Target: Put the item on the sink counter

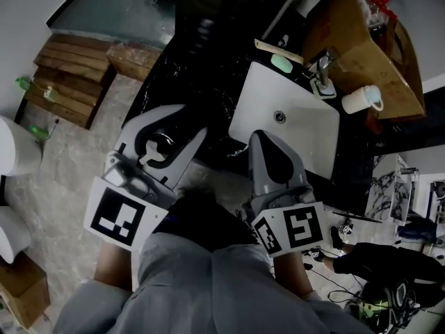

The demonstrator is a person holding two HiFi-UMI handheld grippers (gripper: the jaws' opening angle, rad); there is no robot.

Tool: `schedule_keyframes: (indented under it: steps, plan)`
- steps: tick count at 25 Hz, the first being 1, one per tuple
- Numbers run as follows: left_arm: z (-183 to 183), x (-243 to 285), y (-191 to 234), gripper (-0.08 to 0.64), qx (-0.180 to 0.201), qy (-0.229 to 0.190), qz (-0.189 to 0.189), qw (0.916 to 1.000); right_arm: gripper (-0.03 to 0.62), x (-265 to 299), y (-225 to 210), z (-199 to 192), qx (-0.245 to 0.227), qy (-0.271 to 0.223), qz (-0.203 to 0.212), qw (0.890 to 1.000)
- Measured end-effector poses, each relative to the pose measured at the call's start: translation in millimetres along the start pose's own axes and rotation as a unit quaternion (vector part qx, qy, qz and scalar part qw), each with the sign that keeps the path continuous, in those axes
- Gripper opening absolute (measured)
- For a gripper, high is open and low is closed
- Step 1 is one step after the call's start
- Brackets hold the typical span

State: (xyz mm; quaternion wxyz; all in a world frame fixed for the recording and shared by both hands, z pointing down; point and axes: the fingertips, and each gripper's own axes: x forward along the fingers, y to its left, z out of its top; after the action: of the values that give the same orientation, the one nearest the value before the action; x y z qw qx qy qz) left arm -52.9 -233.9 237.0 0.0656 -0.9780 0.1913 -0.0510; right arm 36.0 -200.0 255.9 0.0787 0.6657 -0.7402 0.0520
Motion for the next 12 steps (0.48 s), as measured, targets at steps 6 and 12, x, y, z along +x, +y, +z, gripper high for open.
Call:
schedule_keyframes:
  steps: [6, 12]
  plan:
    - [7, 16, 3, 0.121, -0.014, -0.008, 0.024, 0.9996, -0.003, -10, -12, 8, -0.003, -0.005, 0.009, 1.000]
    - [6, 36, -5, 0.121, -0.003, -0.006, 0.016, 0.9999, -0.003, -14, -22, 1, -0.001, -0.005, 0.009, 1.000]
